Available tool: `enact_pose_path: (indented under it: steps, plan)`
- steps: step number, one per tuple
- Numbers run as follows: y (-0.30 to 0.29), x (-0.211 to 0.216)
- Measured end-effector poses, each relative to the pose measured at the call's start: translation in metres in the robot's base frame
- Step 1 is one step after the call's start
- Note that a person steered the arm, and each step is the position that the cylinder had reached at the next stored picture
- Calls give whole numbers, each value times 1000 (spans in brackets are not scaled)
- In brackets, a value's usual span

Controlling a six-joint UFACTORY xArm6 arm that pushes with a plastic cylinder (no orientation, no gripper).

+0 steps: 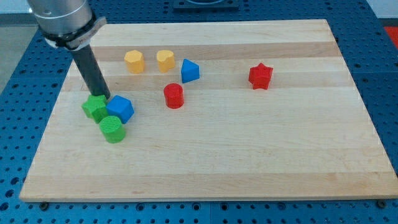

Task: Place the green star top left to the green circle

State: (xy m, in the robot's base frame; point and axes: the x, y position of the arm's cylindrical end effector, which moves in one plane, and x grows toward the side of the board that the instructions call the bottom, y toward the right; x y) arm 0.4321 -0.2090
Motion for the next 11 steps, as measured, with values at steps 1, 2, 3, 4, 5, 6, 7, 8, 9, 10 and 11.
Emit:
enact_pose_path:
  steps: [1, 2, 3, 4, 5, 6, 7, 8, 9, 10, 11]
  plan:
    - [0, 19]
    - [0, 24]
    - [0, 11]
    - [0, -21]
    - [0, -56]
    - [14, -64]
    - [44, -62]
    - [72, -52]
    - [95, -46]
    - [102, -62]
    - [102, -102]
